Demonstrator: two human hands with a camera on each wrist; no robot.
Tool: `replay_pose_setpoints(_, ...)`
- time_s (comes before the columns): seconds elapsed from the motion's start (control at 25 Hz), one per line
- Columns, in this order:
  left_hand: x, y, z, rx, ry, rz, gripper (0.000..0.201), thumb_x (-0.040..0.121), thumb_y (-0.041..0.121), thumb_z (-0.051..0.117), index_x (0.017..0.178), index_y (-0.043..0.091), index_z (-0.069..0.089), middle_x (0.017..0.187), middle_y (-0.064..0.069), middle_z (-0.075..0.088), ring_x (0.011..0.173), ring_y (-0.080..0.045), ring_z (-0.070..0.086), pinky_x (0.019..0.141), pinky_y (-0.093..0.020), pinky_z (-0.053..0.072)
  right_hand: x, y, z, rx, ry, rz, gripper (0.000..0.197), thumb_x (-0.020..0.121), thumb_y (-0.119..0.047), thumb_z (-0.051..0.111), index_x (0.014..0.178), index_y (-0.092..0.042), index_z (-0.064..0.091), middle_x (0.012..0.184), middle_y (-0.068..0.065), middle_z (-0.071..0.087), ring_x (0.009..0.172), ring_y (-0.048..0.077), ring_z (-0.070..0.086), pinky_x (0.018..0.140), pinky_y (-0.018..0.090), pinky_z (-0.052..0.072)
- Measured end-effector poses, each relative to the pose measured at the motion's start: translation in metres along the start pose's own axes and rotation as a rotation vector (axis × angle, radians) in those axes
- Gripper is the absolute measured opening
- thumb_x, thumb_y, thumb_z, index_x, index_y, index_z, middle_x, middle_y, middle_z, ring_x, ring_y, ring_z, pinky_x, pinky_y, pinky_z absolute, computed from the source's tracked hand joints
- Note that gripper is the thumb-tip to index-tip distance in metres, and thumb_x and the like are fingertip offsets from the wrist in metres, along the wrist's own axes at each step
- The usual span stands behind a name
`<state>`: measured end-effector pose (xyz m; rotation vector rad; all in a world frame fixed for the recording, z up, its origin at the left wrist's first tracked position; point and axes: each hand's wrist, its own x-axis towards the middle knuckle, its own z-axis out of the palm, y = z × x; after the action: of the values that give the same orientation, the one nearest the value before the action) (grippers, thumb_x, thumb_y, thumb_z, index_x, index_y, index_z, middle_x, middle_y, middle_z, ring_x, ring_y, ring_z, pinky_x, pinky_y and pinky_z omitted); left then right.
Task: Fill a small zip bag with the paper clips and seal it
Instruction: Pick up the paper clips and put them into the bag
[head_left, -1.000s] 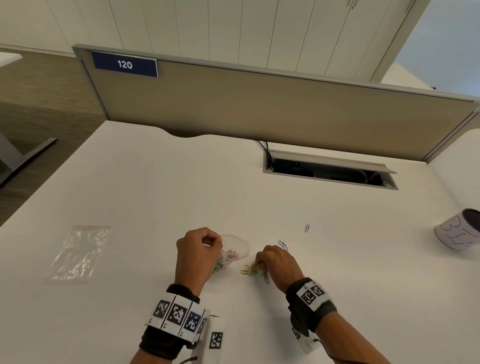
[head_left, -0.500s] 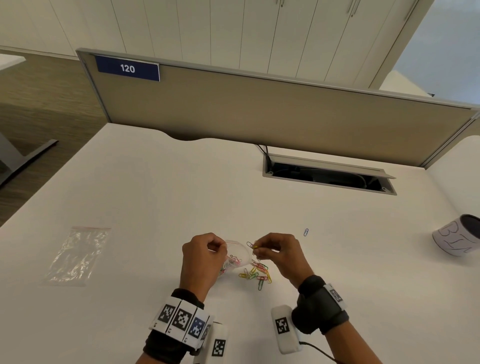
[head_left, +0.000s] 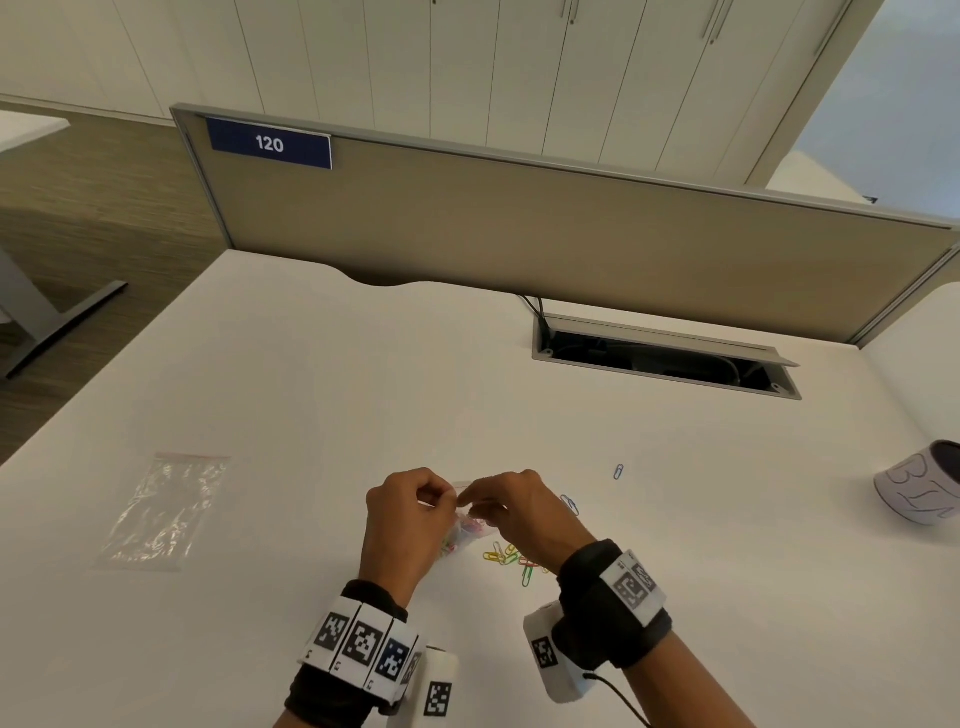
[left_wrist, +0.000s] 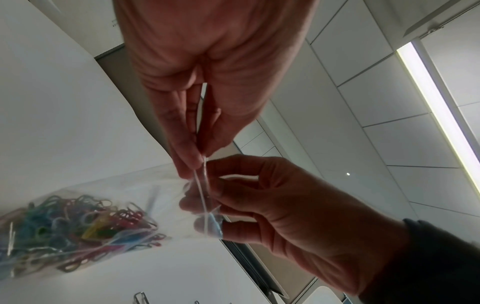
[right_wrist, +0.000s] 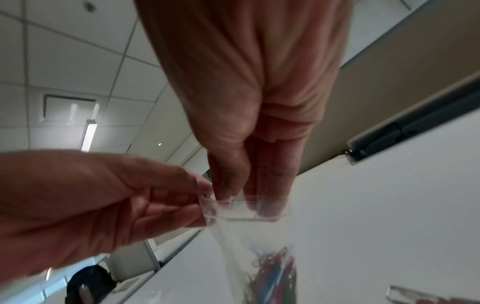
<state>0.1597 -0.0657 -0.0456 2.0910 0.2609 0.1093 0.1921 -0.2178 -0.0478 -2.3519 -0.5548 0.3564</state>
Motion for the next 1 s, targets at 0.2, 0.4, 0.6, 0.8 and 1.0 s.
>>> replay_pose_setpoints(0.2, 0.005, -0.003, -0.011, -0.02, 0.03, -0.017, 0.008, 0.081, 0.008, 0.068, 0.074, 0.009, 0.07, 0.072, -0.004, 0.072, 0.066, -0.018, 0.071, 0.058, -0.027, 0.06, -0.012, 0.007, -0.001, 0.509, 0.213, 0.107, 0.018, 0.096, -0.006, 0.049, 0.103, -0.008, 0.066, 0.108, 0.004, 0.071, 0.099, 0.011, 0.069, 0.085, 0.024, 0.058)
replay_pose_setpoints(0.4, 0.008, -0.011, -0.036, 0.003, 0.102, -0.019, 0.008, 0.078, 0.005, 0.069, 0.071, 0.009, 0.071, 0.069, -0.005, 0.072, 0.063, -0.019, 0.071, 0.068, -0.04, 0.061, -0.023, 0.033, 0.012, 0.612, 0.367, 0.26, 0.018, 0.097, -0.004, 0.045, 0.094, -0.005, 0.064, 0.094, 0.012, 0.071, 0.088, 0.021, 0.072, 0.078, 0.03, 0.06)
replay_pose_setpoints(0.6, 0.006, -0.018, -0.073, 0.015, 0.209, -0.017, 0.009, 0.076, 0.005, 0.072, 0.07, 0.012, 0.07, 0.067, -0.003, 0.073, 0.062, -0.019, 0.071, 0.071, -0.043, 0.06, -0.009, 0.047, 0.052, -0.089, 0.079, 0.196, 0.03, 0.098, -0.026, 0.046, 0.122, -0.014, 0.059, 0.129, 0.007, 0.062, 0.119, 0.025, 0.057, 0.099, 0.033, 0.045)
replay_pose_setpoints(0.8, 0.002, -0.024, -0.095, 0.002, 0.3, -0.021, 0.004, 0.078, 0.006, 0.071, 0.076, 0.01, 0.071, 0.07, -0.006, 0.073, 0.062, -0.02, 0.072, 0.07, -0.043, 0.061, 0.007, 0.031, 0.092, -0.402, -0.22, -0.001, 0.056, 0.1, -0.035, 0.039, 0.148, -0.013, 0.021, 0.16, 0.008, 0.016, 0.148, 0.026, 0.01, 0.12, 0.044, 0.008)
replay_pose_setpoints(1.0, -0.001, -0.026, -0.092, -0.012, 0.282, -0.025, 0.005, 0.079, 0.006, 0.071, 0.076, 0.011, 0.071, 0.07, -0.005, 0.073, 0.061, -0.02, 0.072, 0.07, -0.045, 0.061, -0.011, 0.06, 0.093, -0.519, -0.278, -0.001, 0.073, 0.087, -0.055, 0.016, 0.15, -0.02, 0.007, 0.161, -0.003, 0.004, 0.149, 0.026, 0.005, 0.119, 0.053, 0.006)
